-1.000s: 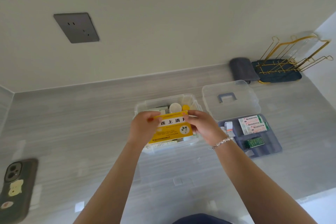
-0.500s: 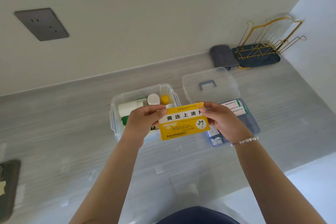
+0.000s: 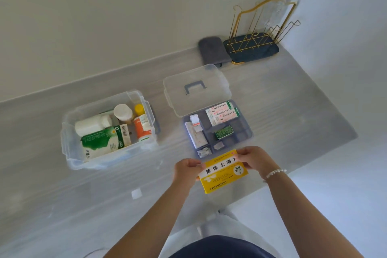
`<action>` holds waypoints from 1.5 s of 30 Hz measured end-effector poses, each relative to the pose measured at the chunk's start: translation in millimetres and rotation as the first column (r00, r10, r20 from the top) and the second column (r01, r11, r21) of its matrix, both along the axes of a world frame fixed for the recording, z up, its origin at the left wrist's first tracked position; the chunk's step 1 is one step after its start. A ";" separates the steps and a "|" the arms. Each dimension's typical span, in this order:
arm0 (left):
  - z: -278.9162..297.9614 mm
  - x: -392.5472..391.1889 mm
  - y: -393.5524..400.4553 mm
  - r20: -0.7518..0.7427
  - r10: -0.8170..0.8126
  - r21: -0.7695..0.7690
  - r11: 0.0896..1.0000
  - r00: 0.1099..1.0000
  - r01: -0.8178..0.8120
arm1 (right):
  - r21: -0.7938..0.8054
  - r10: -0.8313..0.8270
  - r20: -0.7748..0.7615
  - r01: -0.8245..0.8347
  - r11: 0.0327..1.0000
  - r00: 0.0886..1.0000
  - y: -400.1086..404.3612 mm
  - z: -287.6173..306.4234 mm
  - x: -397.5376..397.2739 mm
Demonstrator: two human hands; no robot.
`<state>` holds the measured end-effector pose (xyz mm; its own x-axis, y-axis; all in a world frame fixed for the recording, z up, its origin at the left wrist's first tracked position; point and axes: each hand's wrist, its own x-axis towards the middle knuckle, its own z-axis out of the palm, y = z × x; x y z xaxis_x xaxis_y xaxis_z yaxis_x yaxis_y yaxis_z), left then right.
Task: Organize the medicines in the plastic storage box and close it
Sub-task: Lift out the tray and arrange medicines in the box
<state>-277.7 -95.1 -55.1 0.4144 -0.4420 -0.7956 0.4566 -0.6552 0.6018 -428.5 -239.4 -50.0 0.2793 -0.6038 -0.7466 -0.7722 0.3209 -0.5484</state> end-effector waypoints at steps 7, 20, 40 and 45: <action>-21.0 -25.9 -13.3 0.171 0.090 0.131 0.985 0.981 -0.114 | -0.214 0.128 -0.157 -0.161 0.964 0.979 -0.4 -21.5 -9.4; -11.8 -27.6 -11.4 0.251 0.148 0.099 0.979 0.956 -0.178 | -0.313 -0.077 0.031 0.083 0.946 0.997 1.6 -10.6 -3.2; 88.7 113.8 72.0 0.622 0.183 -0.263 0.965 0.761 -0.017 | -0.269 0.354 0.513 -0.245 0.932 0.782 82.0 87.1 175.1; 83.4 159.5 96.9 0.645 0.189 -0.176 0.980 0.740 -0.097 | -0.261 0.360 0.545 -0.255 0.931 0.757 105.4 78.4 215.9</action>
